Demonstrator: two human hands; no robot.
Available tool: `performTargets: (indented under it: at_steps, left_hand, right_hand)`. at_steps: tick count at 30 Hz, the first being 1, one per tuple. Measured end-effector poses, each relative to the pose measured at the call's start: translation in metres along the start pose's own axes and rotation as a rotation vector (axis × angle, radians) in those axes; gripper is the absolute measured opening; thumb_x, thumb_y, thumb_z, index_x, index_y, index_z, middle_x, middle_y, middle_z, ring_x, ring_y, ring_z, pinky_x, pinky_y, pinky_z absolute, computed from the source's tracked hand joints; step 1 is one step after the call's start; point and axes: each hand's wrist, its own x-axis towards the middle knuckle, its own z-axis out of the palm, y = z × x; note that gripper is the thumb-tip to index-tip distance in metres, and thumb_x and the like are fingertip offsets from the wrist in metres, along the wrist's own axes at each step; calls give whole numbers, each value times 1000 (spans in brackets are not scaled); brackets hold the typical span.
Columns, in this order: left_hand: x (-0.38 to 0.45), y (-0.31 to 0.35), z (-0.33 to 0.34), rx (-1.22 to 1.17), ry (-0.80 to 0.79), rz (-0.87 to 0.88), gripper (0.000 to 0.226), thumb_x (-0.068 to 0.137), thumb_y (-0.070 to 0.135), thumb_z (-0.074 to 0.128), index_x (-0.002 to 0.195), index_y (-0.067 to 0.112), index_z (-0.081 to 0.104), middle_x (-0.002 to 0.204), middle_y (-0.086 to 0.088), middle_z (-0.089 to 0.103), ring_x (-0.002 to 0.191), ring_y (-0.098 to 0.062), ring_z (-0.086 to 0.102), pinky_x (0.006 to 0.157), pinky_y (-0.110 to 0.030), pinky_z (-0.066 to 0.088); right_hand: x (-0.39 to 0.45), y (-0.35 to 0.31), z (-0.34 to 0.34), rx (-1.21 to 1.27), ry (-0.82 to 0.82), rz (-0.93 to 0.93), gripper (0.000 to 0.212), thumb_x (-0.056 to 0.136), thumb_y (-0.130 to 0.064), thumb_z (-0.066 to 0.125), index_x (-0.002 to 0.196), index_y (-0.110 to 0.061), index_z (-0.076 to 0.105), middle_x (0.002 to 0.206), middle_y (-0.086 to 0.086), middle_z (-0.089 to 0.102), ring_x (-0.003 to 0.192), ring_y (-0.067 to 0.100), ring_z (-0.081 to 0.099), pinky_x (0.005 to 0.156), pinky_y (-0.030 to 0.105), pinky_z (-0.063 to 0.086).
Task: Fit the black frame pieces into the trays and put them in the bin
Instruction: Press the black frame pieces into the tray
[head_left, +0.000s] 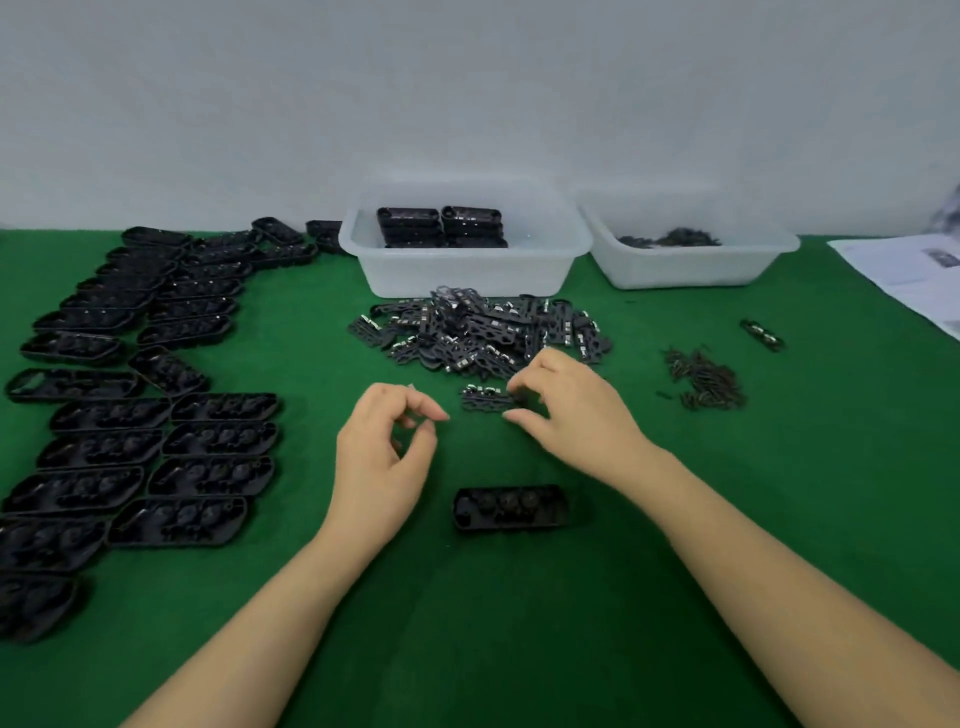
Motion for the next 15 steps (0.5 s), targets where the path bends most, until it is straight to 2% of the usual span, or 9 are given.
performTargets:
  at_steps: [2, 6, 11, 15]
  left_hand:
    - [-1, 2, 0, 13, -22, 47, 28, 77, -11, 60, 77, 17, 60, 81, 6, 53, 77, -4, 49, 68, -9, 35]
    - [-1, 4, 1, 30, -66, 80, 26, 77, -11, 61, 76, 14, 62, 81, 3, 53, 80, -9, 50, 74, -10, 36]
    - [-4, 4, 0, 63, -92, 109, 24, 77, -10, 61, 76, 15, 62, 82, 7, 52, 78, -5, 49, 68, -10, 36]
    - [-6, 5, 1, 114, -116, 181, 21, 77, -10, 60, 80, 11, 62, 83, 3, 50, 77, -7, 47, 67, -10, 35]
  right_hand:
    - [2, 1, 9, -50, -23, -11, 32, 88, -35, 55, 112, -13, 55, 107, 1, 47, 89, 16, 50, 70, 30, 46]
    - [1, 0, 11, -128, 15, -126, 24, 91, -28, 52, 98, -4, 51, 99, 10, 45, 74, 19, 41, 61, 37, 48]
    - [-3, 4, 11, -252, 9, -227, 20, 92, -20, 46, 101, -5, 55, 98, 10, 54, 87, 24, 51, 75, 34, 46]
    - [-11, 4, 10, -263, 28, -199, 13, 89, -11, 47, 93, -4, 57, 88, 10, 56, 81, 25, 54, 68, 31, 45]
